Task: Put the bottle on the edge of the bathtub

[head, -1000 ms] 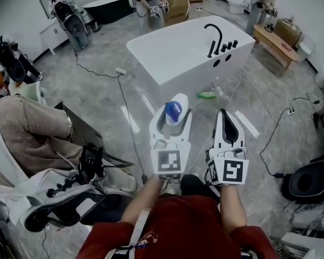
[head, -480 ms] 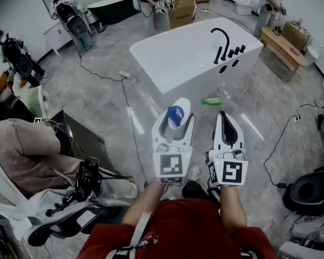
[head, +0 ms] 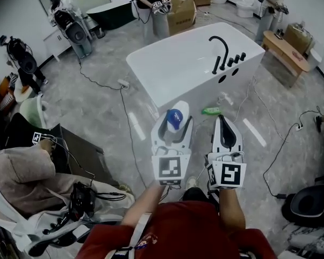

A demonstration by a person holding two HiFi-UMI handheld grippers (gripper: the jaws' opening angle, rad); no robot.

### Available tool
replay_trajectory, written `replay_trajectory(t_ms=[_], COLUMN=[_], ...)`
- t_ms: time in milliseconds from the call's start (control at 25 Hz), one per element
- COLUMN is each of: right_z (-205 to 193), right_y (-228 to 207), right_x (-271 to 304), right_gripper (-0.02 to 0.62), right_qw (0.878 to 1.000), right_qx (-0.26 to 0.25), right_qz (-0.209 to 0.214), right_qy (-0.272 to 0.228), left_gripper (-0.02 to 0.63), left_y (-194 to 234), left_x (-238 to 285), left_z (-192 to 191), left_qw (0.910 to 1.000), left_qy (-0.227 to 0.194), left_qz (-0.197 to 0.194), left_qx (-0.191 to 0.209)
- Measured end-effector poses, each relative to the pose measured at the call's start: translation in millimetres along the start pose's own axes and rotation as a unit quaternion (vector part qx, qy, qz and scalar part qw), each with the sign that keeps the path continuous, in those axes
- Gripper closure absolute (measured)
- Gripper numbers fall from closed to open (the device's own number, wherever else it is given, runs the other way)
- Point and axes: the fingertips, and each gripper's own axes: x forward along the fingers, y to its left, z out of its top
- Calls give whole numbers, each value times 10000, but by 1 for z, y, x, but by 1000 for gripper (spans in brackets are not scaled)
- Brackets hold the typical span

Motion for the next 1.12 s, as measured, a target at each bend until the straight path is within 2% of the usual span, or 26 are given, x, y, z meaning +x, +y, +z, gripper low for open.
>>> replay_trajectory(t_ms=[600, 800, 1120], right_z=[-30, -41, -57], right_y=[-103, -117, -122], right_x=[78, 94, 123], right_gripper=[583, 583, 583], right_qw=[9998, 9992, 9996], right_qx=[168, 392, 188], right_qz=[42, 31, 195], right_qy=[36, 55, 106], left_gripper=[334, 334, 334], left_y=[-28, -28, -23], left_x=[118, 135, 167], left_z=[-1, -4, -13], left_qw=[9998, 9996, 9996], left_qy=[-3, 19, -6], left_qz=[163, 239, 254], left_qx=[67, 111, 90])
